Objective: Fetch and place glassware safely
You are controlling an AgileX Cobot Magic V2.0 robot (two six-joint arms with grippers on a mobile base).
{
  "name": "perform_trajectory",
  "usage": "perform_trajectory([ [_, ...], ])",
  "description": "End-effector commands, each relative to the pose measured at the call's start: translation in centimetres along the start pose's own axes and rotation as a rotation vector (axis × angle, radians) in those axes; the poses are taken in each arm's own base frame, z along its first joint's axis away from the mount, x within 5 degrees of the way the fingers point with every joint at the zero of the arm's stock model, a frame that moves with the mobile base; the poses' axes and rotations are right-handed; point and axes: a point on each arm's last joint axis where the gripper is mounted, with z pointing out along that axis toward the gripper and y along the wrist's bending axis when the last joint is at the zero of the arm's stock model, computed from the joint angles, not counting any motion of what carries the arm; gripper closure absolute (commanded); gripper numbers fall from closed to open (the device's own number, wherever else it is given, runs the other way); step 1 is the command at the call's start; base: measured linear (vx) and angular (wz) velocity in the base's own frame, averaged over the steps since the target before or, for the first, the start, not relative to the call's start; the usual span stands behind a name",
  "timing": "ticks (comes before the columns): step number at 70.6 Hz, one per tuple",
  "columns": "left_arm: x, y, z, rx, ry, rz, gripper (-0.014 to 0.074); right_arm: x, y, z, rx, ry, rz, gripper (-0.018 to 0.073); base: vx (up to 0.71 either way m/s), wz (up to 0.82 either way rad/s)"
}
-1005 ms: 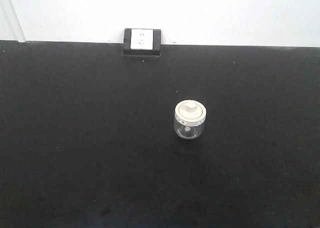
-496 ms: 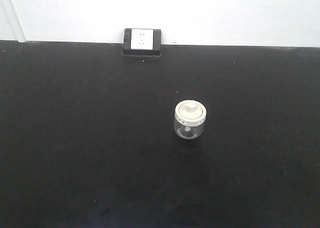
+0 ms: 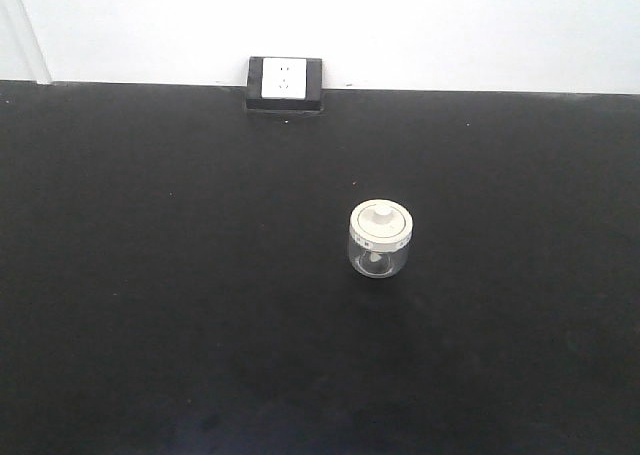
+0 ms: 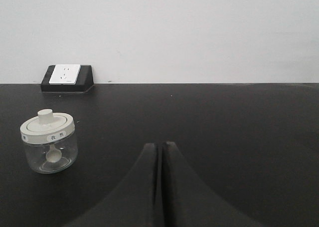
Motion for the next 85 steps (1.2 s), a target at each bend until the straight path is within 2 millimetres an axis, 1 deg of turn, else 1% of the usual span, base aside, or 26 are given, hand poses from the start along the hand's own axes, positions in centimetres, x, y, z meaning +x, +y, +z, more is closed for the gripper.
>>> perform_trajectory([
  [1,0.16,0.03,0.15,0.001,-0.062,-0.019,0.0603,-0.06,0.03,-0.03,0.000,-0.063,-0.013,0.0563,0.00,0.00],
  [85,0.16,0.03,0.15,0.001,-0.062,-0.019,0.0603,-0.05,0.03,-0.03,0.000,-0.062,-0.013,0.0563,0.00,0.00],
])
